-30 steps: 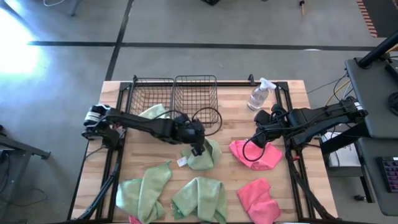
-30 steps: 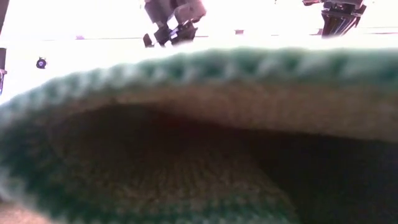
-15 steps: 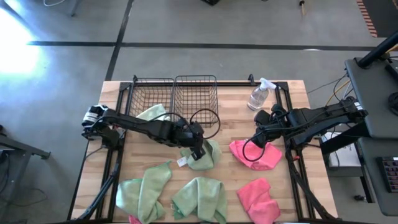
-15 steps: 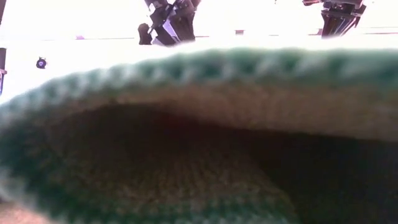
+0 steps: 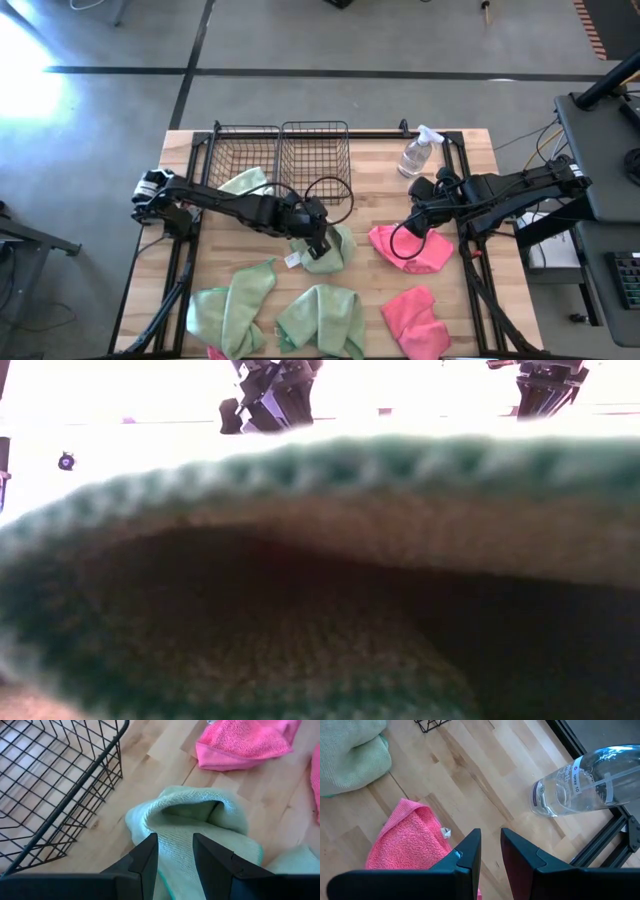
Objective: Sort microfiber towel by color & place in baskets
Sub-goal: Put the green microfiber cloth into the left wire basket
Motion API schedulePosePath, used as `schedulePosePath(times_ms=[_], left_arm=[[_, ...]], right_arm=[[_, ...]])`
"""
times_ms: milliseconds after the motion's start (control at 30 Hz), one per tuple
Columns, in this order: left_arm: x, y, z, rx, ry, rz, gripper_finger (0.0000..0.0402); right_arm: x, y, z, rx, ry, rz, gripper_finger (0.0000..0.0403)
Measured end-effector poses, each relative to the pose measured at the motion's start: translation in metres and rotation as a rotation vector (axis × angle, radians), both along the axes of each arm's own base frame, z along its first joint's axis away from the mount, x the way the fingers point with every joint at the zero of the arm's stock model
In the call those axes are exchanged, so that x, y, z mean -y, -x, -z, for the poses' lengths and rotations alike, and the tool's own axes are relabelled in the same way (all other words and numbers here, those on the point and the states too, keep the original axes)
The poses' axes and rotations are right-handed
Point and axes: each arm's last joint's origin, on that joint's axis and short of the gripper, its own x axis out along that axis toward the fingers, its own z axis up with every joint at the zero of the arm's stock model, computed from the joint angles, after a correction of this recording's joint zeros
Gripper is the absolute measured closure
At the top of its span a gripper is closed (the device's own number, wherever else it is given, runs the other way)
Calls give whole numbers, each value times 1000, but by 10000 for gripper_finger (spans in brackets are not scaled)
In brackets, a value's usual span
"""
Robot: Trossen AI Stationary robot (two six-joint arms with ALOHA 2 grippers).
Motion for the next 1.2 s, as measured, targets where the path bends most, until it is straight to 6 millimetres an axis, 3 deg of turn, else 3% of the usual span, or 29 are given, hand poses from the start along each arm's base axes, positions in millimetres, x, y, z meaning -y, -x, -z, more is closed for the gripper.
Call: schedulePosePath(times_ms=[233,767,1200], left_arm=[[0,-3,5,6,23,-38,281],[3,-22,42,-68,15,-42,181],[5,-32,75,-136,27,-98,168]], right_arm=[[0,0,0,0,2,0,335],[0,0,0,4,14,3,335],[0,0,0,4,14,3,335]])
